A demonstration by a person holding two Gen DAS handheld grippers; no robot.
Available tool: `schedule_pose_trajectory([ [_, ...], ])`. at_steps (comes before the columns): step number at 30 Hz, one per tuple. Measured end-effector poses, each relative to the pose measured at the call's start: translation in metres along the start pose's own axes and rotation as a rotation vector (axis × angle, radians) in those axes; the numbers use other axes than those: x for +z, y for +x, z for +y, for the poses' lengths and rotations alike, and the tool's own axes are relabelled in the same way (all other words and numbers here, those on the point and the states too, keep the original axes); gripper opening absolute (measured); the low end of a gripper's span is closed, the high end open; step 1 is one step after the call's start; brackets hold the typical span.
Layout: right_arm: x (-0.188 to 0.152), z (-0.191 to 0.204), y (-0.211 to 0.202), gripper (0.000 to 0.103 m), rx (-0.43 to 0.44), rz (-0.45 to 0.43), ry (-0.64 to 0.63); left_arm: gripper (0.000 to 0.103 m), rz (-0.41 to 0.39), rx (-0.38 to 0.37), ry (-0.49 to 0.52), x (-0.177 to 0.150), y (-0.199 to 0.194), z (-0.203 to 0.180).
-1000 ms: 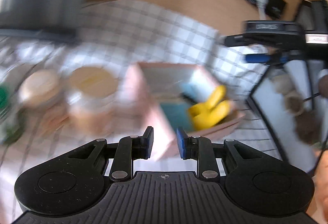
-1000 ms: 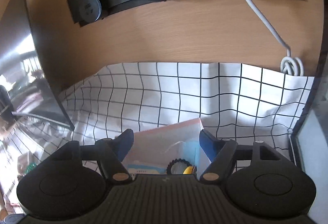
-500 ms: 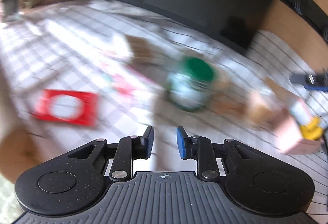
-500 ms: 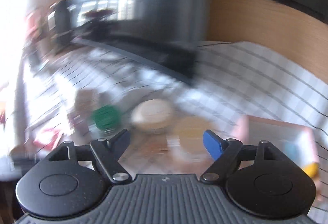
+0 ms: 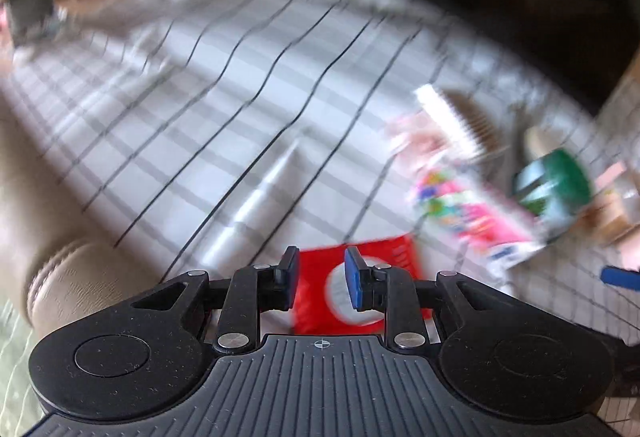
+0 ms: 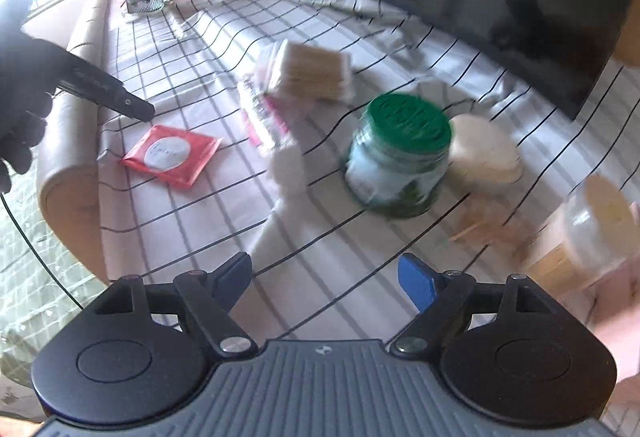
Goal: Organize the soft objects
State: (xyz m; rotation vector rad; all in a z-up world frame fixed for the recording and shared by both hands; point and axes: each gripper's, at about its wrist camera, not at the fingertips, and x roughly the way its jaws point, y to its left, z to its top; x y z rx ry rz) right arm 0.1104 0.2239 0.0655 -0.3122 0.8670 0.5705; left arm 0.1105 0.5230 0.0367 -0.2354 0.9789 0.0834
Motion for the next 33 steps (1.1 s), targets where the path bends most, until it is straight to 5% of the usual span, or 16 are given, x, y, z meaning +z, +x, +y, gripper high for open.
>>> schedule_pose_trajectory([
  [6,-0.006,0.012,0.008,0.081,-0.004,0.033,0.000,0.027,0.032,0.032,-0.088,0.000,0.014,0.019],
  [9,-0.010,0.012,0.010,0.081,0.013,0.052,0.016,0.029,0.035,-0.026,-0.158,0.002,0.025,0.023],
  [14,-0.011,0.016,0.021,0.081,0.009,0.064,0.006,0.030,0.103,-0.167,-0.118,-0.009,0.028,-0.003],
  [17,-0.009,0.011,0.020,0.082,0.002,0.049,0.016,0.030,0.083,-0.230,0.049,-0.017,0.012,-0.031],
  [21,-0.011,0.002,0.015,0.082,-0.018,0.029,0.027,0.030,0.011,-0.219,0.497,-0.029,-0.015,-0.079],
  [25,-0.021,-0.007,0.015,0.082,-0.039,0.041,0.046,0.030,0.065,-0.156,0.865,-0.052,-0.003,-0.116],
  [29,-0.029,-0.013,0.016,0.082,-0.048,0.062,0.070,0.032,0.093,-0.100,1.024,-0.067,0.012,-0.131],
  [33,-0.033,-0.019,0.018,0.082,-0.067,0.080,0.089,0.034,0.069,-0.049,1.024,-0.062,0.024,-0.132],
])
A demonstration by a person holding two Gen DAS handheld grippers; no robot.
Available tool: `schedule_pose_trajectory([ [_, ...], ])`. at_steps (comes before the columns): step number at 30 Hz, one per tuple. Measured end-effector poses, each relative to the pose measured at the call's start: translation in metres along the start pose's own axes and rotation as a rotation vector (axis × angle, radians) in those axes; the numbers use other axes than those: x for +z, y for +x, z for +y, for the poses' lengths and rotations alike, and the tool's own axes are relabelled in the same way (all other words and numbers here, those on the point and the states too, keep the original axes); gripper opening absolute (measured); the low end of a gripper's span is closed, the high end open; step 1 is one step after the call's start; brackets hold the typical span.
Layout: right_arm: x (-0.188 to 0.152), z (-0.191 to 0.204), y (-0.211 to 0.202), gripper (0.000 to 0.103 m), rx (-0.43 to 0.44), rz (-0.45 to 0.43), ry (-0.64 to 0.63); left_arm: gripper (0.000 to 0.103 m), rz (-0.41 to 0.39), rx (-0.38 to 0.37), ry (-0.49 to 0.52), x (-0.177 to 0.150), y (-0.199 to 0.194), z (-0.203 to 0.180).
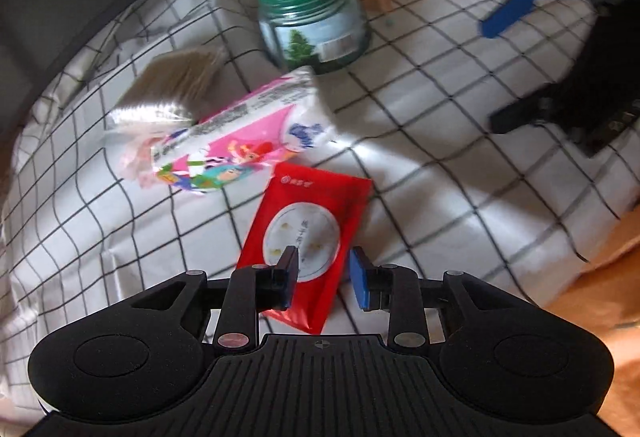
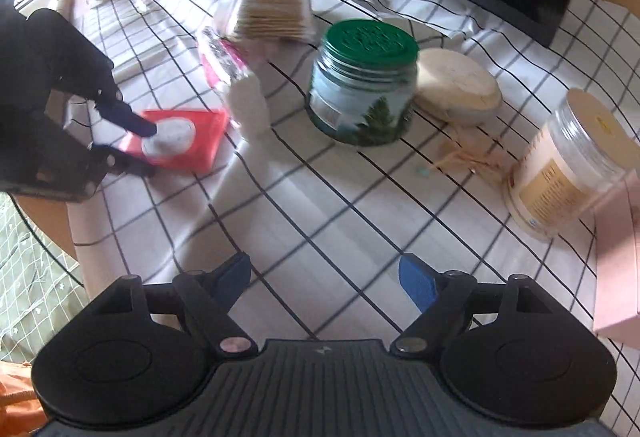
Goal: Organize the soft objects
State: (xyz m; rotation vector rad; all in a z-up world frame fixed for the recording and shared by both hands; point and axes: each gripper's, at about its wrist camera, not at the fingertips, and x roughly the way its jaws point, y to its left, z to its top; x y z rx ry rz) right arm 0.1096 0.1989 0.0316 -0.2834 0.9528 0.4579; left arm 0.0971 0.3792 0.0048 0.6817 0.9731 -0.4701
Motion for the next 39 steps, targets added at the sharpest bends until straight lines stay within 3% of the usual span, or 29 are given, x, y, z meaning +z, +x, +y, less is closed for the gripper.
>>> schedule_pose_trajectory([
  [2,-0.002,-0.004,0.000,0.082,-0.009,0.009,0.009,0.034,-0.013,0.011,-0.078,0.002,0.005,0.013],
  [6,-0.006,-0.012,0.005,0.082,-0.027,0.036,0.039,0.035,-0.031,0.013,-0.387,0.004,0.012,0.040],
  [9,-0.008,-0.015,0.007,0.082,-0.033,0.042,0.056,0.036,-0.052,0.022,-0.539,-0.001,0.012,0.052],
  [11,-0.009,-0.017,0.008,0.083,-0.031,0.045,0.064,0.036,-0.064,0.026,-0.546,-0.002,0.011,0.053],
  [17,-0.014,-0.021,0.012,0.090,-0.028,0.052,0.101,0.032,-0.055,0.038,-0.429,0.004,0.002,0.053],
  [19,-0.015,-0.023,0.012,0.093,-0.024,0.053,0.115,0.031,-0.078,-0.062,-0.447,0.004,-0.003,0.061],
  [22,-0.018,-0.026,0.012,0.095,-0.021,0.058,0.128,0.031,-0.107,-0.262,-0.559,-0.001,-0.012,0.074],
  [26,-0.019,-0.027,0.008,0.095,-0.018,0.051,0.130,0.031,-0.164,-0.374,-0.637,-0.012,-0.029,0.076],
  [29,-0.005,-0.018,-0.003,0.095,0.026,-0.017,0.093,0.031,-0.193,-0.319,-0.673,-0.019,-0.038,0.082],
  [34,0.048,0.028,-0.005,0.095,0.135,-0.115,-0.074,0.031,-0.193,-0.112,-0.757,-0.037,-0.038,0.104],
  [39,0.092,0.075,0.042,0.095,0.164,-0.088,-0.192,0.031,-0.214,-0.070,-0.741,-0.055,-0.029,0.115],
])
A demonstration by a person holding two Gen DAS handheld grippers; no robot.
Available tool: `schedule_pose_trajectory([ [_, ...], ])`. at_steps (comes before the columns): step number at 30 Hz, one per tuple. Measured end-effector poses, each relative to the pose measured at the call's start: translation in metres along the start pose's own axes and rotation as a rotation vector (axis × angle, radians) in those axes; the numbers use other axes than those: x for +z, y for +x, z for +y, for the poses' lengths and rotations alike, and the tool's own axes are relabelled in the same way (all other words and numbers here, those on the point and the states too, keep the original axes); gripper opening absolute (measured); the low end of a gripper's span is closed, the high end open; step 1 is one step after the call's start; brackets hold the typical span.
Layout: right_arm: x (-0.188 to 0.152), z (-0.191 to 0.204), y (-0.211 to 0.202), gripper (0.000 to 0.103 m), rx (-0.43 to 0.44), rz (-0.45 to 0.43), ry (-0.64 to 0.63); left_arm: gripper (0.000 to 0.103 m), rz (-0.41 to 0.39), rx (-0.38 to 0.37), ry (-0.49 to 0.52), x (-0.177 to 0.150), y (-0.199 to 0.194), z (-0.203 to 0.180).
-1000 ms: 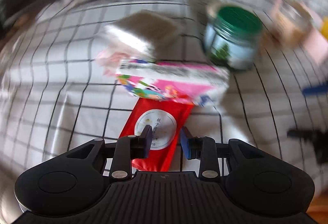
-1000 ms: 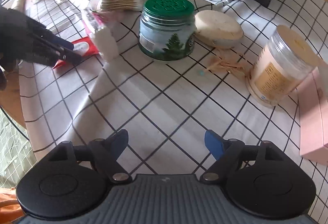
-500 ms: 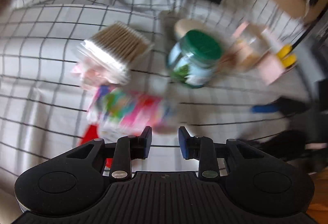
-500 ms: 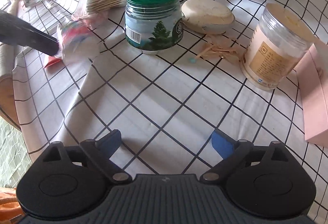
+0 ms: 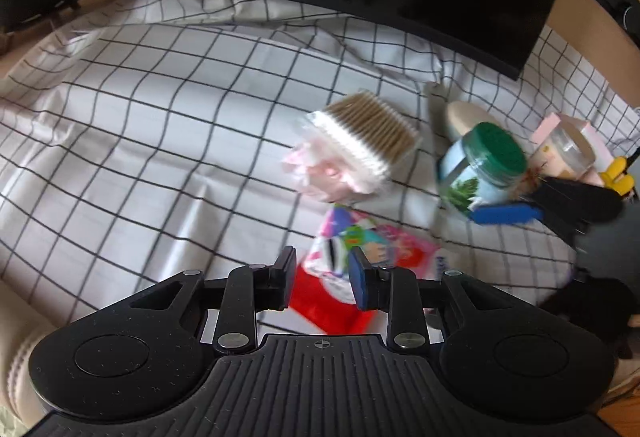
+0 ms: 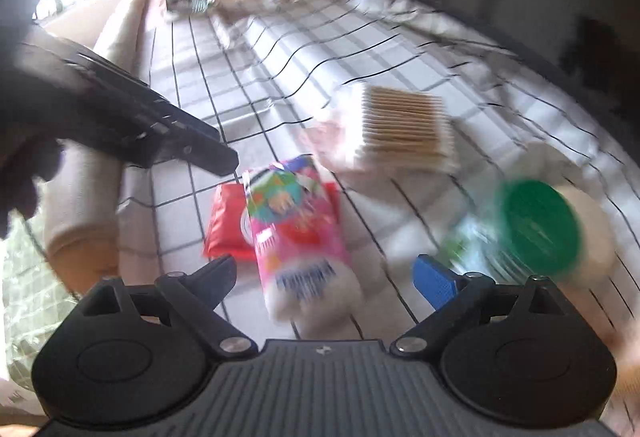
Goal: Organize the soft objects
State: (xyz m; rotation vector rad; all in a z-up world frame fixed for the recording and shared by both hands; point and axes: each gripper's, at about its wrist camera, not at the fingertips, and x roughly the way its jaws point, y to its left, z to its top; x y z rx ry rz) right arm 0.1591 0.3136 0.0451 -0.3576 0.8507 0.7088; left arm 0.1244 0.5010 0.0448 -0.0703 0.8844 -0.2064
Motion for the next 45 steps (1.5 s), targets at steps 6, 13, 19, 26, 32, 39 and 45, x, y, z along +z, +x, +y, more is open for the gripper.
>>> schedule_pose_trajectory([
  [6,0.013,0.003,0.024,0.051,0.007,0.052,0.026,0.031,0.017,0.001,0.073,-0.008,0.009,0.000],
  [13,-0.034,-0.028,-0.026,0.051,-0.083,0.007,0.161,0.031,0.025,-0.010,-0.012,-0.007,0.037,0.010],
  [19,-0.060,-0.039,-0.019,0.053,-0.097,0.051,0.215,0.033,0.080,-0.062,-0.006,-0.010,0.046,0.001],
  [26,-0.075,-0.043,-0.016,0.089,-0.149,0.043,0.230,0.033,0.104,-0.021,0.200,-0.027,0.022,-0.041],
  [32,-0.090,-0.052,-0.014,0.103,-0.173,-0.001,0.270,0.034,0.064,0.038,0.218,-0.029,0.029,-0.080],
  [39,-0.108,-0.047,-0.017,0.103,-0.176,-0.112,0.240,0.035,0.091,0.103,0.263,-0.028,0.053,-0.095],
  [45,-0.115,-0.046,-0.020,0.103,-0.171,-0.154,0.228,0.062,0.125,-0.037,0.146,-0.020,0.056,-0.087],
])
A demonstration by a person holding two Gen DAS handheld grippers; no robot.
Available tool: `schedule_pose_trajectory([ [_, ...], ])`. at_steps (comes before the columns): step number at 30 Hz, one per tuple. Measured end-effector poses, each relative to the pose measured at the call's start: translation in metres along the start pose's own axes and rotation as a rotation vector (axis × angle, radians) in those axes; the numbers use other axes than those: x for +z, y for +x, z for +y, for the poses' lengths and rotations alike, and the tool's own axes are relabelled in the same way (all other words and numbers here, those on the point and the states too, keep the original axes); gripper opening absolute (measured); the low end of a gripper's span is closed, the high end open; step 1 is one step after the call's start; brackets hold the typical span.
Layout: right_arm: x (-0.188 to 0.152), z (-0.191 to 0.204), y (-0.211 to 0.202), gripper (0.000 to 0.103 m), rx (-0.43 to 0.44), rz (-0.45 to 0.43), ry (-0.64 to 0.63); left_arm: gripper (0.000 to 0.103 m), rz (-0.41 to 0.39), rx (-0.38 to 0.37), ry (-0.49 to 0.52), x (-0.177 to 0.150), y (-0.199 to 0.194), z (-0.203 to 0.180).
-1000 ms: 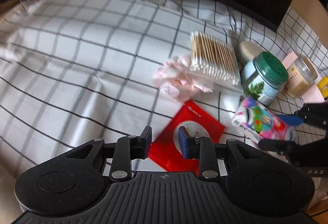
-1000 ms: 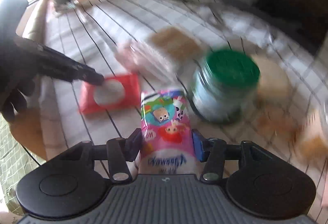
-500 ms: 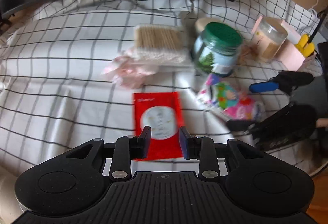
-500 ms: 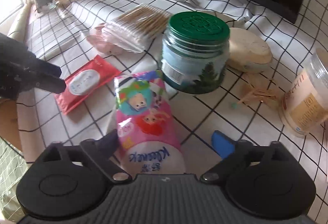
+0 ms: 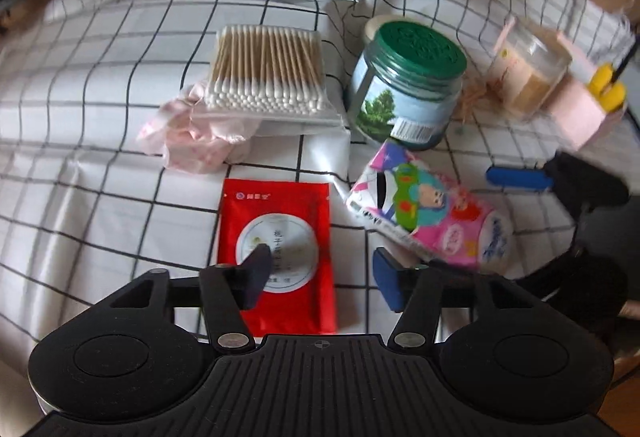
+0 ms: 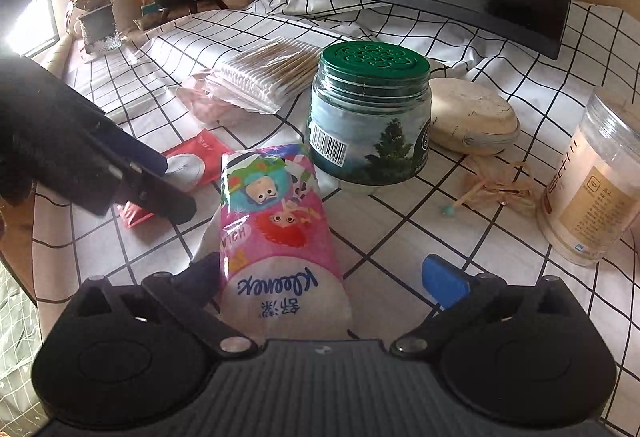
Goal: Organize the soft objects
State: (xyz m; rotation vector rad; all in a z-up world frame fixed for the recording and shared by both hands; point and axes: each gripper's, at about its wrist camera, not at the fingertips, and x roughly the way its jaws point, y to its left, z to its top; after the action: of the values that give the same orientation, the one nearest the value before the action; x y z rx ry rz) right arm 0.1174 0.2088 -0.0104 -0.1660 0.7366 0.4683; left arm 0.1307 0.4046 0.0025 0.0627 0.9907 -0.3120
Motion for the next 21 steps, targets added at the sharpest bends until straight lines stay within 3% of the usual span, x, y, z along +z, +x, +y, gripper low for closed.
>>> schedule_pose_trajectory([
  [3,-0.001,-0.001,0.000,0.103,0.003,-0.004,-0.002,0.061,-0.008,0.038,0.011,-0.001,0.001,-0.004],
  [5,-0.001,-0.001,0.000,0.103,0.005,-0.006,-0.003,0.061,-0.013,0.129,0.061,-0.004,0.004,-0.009],
  [6,-0.001,-0.002,0.000,0.103,0.005,-0.006,-0.003,0.066,-0.014,0.180,0.091,-0.006,0.006,-0.010],
  [8,-0.002,-0.002,0.000,0.103,0.006,-0.008,-0.003,0.068,-0.039,0.218,0.107,-0.009,0.005,-0.009],
  [12,-0.002,-0.002,0.000,0.103,0.007,-0.009,-0.003,0.069,-0.040,0.172,0.037,-0.008,0.004,0.004],
  [15,-0.002,-0.002,0.000,0.103,0.007,-0.009,-0.003,0.085,-0.060,0.098,-0.012,-0.007,0.003,0.013],
  [17,-0.002,-0.002,0.000,0.103,0.006,-0.009,-0.002,0.087,-0.079,0.074,-0.051,-0.006,0.004,0.017],
  [21,-0.002,-0.002,0.000,0.103,0.006,-0.009,-0.002,0.086,-0.128,0.161,-0.081,-0.010,0.006,0.021],
])
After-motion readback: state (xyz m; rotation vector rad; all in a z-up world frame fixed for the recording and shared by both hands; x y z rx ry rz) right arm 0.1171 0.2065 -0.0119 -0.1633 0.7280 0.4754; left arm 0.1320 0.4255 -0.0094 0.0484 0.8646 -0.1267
